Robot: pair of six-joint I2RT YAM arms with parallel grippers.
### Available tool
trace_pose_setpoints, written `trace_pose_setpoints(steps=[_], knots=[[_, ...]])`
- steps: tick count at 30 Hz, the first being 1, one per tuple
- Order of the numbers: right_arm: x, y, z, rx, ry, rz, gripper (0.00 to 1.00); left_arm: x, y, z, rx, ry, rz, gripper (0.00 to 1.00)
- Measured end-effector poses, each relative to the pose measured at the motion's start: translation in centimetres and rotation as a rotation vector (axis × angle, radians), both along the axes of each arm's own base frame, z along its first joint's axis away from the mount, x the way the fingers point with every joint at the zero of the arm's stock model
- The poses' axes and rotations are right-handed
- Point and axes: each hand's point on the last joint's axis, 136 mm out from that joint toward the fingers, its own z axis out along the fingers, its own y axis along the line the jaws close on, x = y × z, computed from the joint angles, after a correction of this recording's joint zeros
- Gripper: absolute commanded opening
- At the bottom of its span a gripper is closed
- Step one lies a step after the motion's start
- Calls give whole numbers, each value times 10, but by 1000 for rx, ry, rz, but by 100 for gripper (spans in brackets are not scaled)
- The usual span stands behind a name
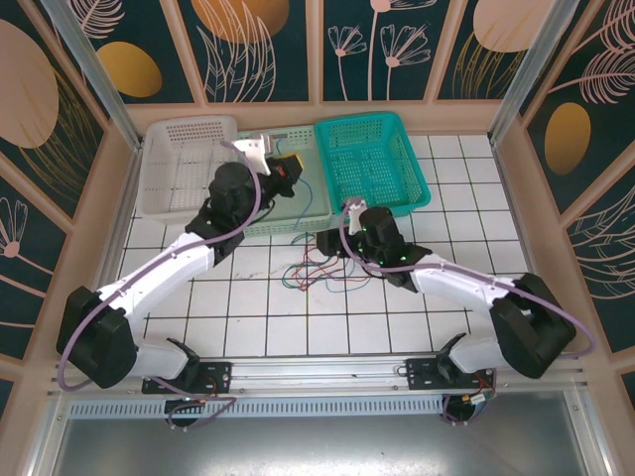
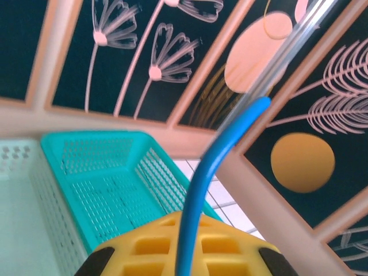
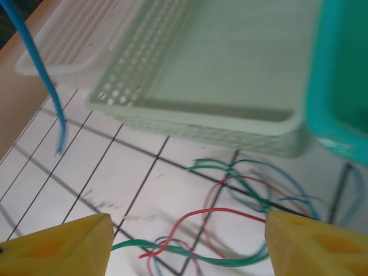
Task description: Untangle the cables
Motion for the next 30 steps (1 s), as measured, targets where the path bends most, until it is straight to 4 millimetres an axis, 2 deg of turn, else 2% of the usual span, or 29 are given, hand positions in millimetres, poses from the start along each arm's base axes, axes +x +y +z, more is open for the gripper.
trace_pose_setpoints(steps=[2,4,8,11,16,18,19,22,24,25,27,30], knots=[[6,-19,3,-12,-17,-75,74,14,6,10,22,-19,27,0],[10,-37,1,-37,-18,-140,74,28,11,10,52,-15,50,0],[12,-67,-20,-108,33,-224,72,61,20,-7,113,24,89,0],[5,-78,-39,-161,89,-235,69,94,28,-31,154,74,114,0],[-4,-83,-68,-235,176,-227,64,154,30,-90,235,188,134,0],[-8,-84,-81,-262,212,-219,62,167,26,-114,261,235,120,21],[-10,-84,-86,-274,229,-215,62,171,24,-126,275,260,112,37],[-14,-85,-99,-297,269,-202,60,170,22,-155,305,327,89,66],[-17,-83,-105,-303,291,-189,58,167,22,-161,310,350,84,85],[-19,-82,-108,-303,303,-179,56,167,22,-159,311,347,84,98],[-22,-80,-113,-304,323,-164,53,163,24,-154,311,340,87,98],[-26,-75,-120,-299,359,-139,52,147,34,-145,316,330,106,99]])
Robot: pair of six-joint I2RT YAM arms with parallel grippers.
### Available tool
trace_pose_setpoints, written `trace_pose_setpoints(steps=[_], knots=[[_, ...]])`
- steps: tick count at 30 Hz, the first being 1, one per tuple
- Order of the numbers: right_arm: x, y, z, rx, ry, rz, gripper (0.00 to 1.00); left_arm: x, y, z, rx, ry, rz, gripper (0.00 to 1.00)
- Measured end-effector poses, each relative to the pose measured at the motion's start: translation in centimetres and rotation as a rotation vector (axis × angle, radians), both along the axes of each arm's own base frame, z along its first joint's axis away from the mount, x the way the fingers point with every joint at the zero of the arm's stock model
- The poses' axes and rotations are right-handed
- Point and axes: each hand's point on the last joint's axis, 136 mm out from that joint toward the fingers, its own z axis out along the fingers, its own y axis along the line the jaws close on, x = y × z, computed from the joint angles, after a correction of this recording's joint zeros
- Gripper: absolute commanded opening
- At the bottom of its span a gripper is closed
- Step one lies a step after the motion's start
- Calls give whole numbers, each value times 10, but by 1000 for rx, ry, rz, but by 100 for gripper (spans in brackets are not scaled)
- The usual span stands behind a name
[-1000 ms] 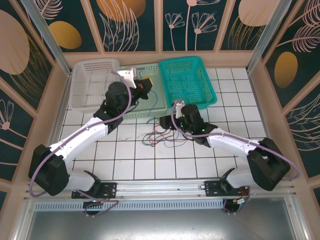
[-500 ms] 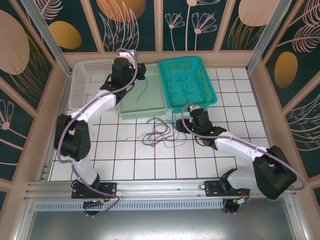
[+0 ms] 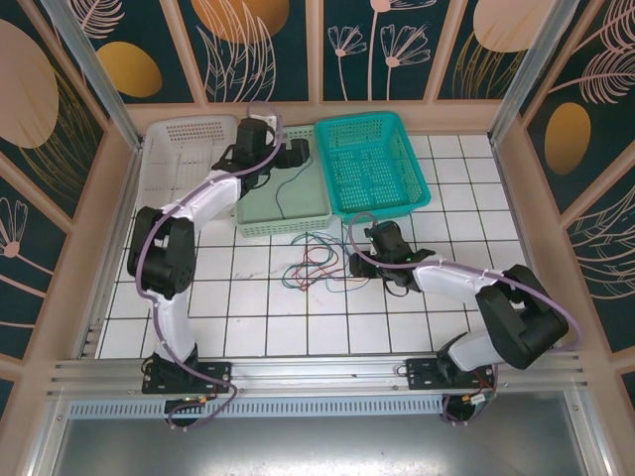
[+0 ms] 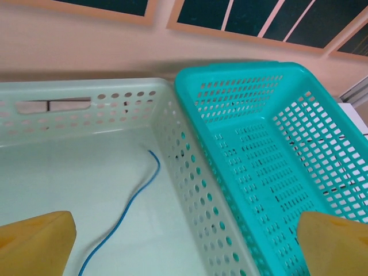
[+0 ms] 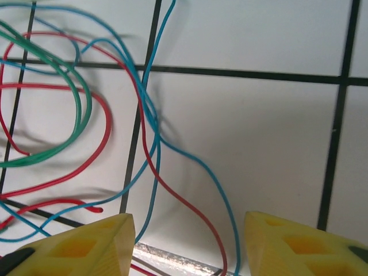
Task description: Untangle the cables
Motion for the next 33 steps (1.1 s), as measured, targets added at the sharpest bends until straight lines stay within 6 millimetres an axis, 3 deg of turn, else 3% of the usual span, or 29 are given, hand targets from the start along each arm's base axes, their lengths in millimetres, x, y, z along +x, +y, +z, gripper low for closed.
trace_pose_setpoints(steps=[6,9,20,33], knots=[[-6,10,-3,42,55,19,49,-46,20,31,-25,-74,14,98],[-5,10,-2,45,56,15,43,-70,25,33,-47,-97,7,99],[-3,15,4,52,58,30,33,-138,8,-13,-38,-30,-80,99],[-9,-2,-4,-34,55,28,35,-155,16,-18,-73,-24,-65,99]])
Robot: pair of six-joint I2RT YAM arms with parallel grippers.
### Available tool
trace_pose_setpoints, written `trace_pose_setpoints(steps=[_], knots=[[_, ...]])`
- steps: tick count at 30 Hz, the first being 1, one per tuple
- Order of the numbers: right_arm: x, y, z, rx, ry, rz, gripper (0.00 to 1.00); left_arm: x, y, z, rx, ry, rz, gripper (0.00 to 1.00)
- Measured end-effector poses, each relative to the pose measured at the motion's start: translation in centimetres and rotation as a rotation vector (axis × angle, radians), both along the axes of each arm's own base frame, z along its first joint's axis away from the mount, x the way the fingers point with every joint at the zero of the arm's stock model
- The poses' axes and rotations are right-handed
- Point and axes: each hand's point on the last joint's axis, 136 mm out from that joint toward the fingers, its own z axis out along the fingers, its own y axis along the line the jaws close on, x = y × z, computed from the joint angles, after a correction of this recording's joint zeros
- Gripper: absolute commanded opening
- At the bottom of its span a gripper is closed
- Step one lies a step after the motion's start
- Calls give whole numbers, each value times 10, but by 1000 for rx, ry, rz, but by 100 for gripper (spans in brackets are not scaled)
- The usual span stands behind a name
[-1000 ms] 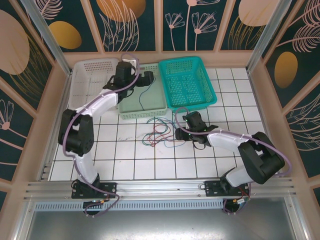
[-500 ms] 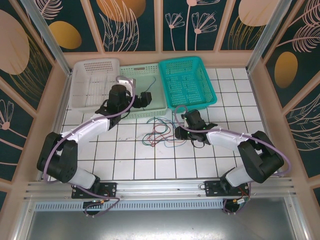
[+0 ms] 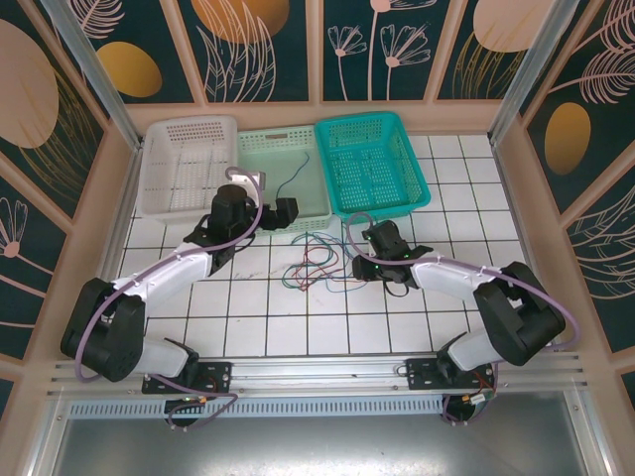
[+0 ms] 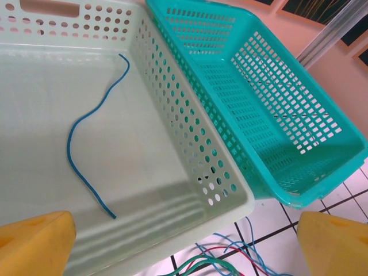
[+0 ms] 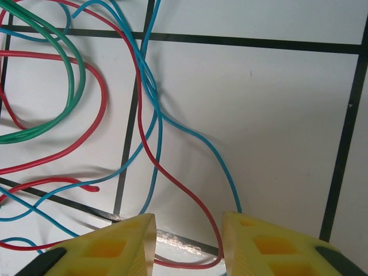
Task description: Untangle the cables
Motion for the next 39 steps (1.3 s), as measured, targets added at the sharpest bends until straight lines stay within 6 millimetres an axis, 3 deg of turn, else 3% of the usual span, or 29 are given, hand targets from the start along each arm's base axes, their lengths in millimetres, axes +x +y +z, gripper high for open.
trace_pose_setpoints(steps=[10,16,25,28,36,39], knots=[[-5,-5,-5,-14,7,-4,32,-8,1,-17,-26,43,9,99],[-3,-2,-8,-10,5,-1,26,-8,-1,-15,-36,40,6,98],[-1,-5,-8,-22,-11,-6,0,-7,-2,-11,-46,24,4,98],[0,-6,4,-8,-49,-3,0,-7,-2,-11,-46,24,3,99],[3,2,62,97,-202,42,0,-7,-3,-10,-55,23,5,98],[-1,3,72,110,-221,70,0,-8,-4,-9,-65,26,-2,99]])
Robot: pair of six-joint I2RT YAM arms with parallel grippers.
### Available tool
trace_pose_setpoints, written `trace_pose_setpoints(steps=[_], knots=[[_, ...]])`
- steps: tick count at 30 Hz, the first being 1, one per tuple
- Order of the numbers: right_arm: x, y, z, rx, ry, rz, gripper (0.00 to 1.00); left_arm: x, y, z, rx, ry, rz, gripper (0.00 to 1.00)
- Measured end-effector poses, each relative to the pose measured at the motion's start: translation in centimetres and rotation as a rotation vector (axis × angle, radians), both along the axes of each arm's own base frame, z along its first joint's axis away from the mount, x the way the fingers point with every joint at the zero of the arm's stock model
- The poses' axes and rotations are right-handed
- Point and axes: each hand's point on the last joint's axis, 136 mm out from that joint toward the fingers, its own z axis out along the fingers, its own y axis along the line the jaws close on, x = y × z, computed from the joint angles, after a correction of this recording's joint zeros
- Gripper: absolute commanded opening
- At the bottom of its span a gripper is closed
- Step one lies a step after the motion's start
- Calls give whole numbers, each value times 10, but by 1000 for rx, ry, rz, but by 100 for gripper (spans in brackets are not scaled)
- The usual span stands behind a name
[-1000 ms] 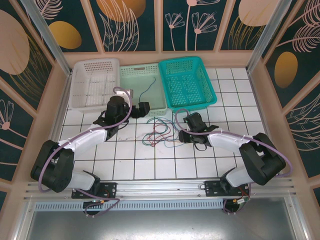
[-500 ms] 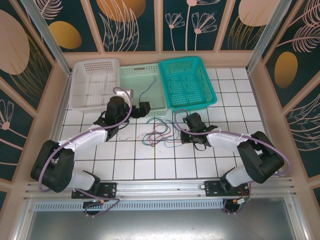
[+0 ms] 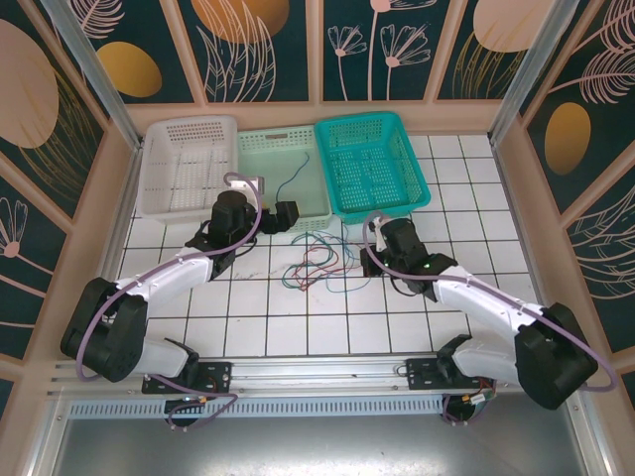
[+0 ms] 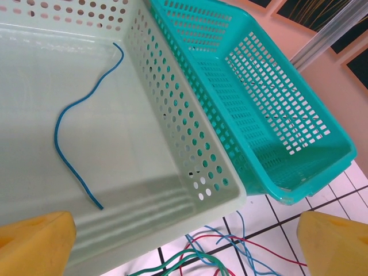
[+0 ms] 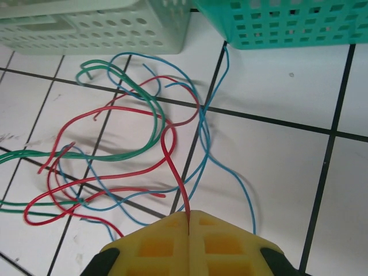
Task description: Untangle the cables
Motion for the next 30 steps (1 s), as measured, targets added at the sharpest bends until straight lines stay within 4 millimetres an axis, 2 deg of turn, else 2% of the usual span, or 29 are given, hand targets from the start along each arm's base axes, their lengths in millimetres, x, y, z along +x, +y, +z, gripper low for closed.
trace_pose_setpoints(steps=[4,7,12,18,21,30], knots=[[-3,-3,2,-30,9,7,0,-5,-9,4,-10,-10,-30,98],[-3,-6,12,-22,-18,3,0,-13,-22,6,-19,-13,-78,99],[-6,-6,51,46,-128,21,0,-26,-42,10,-39,-20,-154,98],[-14,-10,104,123,-278,44,0,-27,-47,16,-57,-40,-171,98],[-17,-11,121,139,-326,57,0,-27,-49,19,-67,-49,-180,98],[-21,-7,136,146,-361,106,0,-38,-70,41,-183,-80,-271,94]])
